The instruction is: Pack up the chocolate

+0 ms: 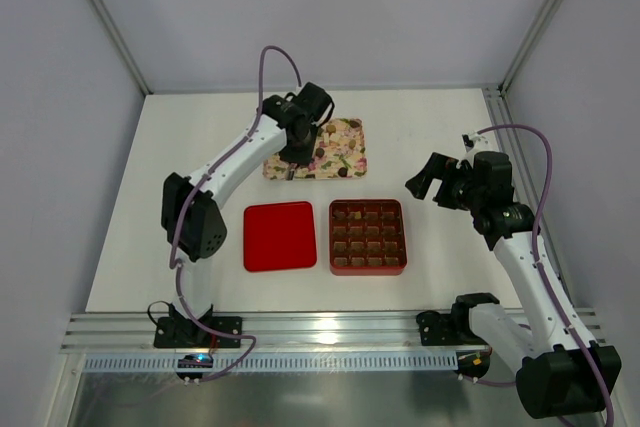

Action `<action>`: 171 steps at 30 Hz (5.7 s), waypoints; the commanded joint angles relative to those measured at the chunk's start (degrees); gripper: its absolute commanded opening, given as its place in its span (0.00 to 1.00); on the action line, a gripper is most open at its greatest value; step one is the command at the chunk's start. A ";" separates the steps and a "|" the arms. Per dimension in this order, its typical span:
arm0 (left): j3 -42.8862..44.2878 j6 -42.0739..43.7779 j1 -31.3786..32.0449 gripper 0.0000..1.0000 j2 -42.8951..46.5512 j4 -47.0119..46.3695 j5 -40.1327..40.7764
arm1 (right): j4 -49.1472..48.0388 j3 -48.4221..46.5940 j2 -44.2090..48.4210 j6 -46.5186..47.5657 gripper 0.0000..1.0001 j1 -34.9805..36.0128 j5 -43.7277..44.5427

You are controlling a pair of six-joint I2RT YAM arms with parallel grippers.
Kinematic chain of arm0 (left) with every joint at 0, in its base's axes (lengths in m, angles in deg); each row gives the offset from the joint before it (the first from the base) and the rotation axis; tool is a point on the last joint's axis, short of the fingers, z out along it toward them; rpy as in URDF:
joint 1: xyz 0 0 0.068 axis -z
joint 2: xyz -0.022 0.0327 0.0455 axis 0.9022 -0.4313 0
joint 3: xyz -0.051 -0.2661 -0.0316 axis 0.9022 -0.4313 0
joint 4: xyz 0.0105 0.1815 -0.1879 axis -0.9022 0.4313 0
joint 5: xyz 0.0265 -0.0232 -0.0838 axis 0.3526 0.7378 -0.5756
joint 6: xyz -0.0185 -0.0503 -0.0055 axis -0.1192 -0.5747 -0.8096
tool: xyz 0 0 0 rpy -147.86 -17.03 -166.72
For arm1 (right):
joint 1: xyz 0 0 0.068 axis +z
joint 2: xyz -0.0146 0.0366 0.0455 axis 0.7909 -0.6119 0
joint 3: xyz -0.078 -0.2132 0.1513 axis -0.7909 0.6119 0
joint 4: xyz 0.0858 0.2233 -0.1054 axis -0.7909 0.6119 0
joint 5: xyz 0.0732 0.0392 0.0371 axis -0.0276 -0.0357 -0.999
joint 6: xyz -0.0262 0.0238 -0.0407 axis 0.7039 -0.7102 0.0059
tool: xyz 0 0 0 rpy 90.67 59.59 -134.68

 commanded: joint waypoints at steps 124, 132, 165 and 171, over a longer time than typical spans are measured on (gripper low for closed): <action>-7.79 -2.70 25.34 0.17 12.51 -1.99 -4.61 | -0.31 -0.09 1.06 0.44 1.00 0.04 1.25; -7.97 -2.96 26.39 0.18 10.40 -3.14 -5.76 | -0.22 -0.09 0.97 0.53 1.00 -0.05 1.08; -5.51 -2.43 26.40 0.41 10.39 -3.58 -3.74 | -0.05 -0.18 1.67 0.44 1.00 -0.05 1.08; -1.56 -2.96 22.98 0.43 11.10 -1.29 -0.05 | -0.05 -0.62 1.41 0.36 1.00 0.04 0.73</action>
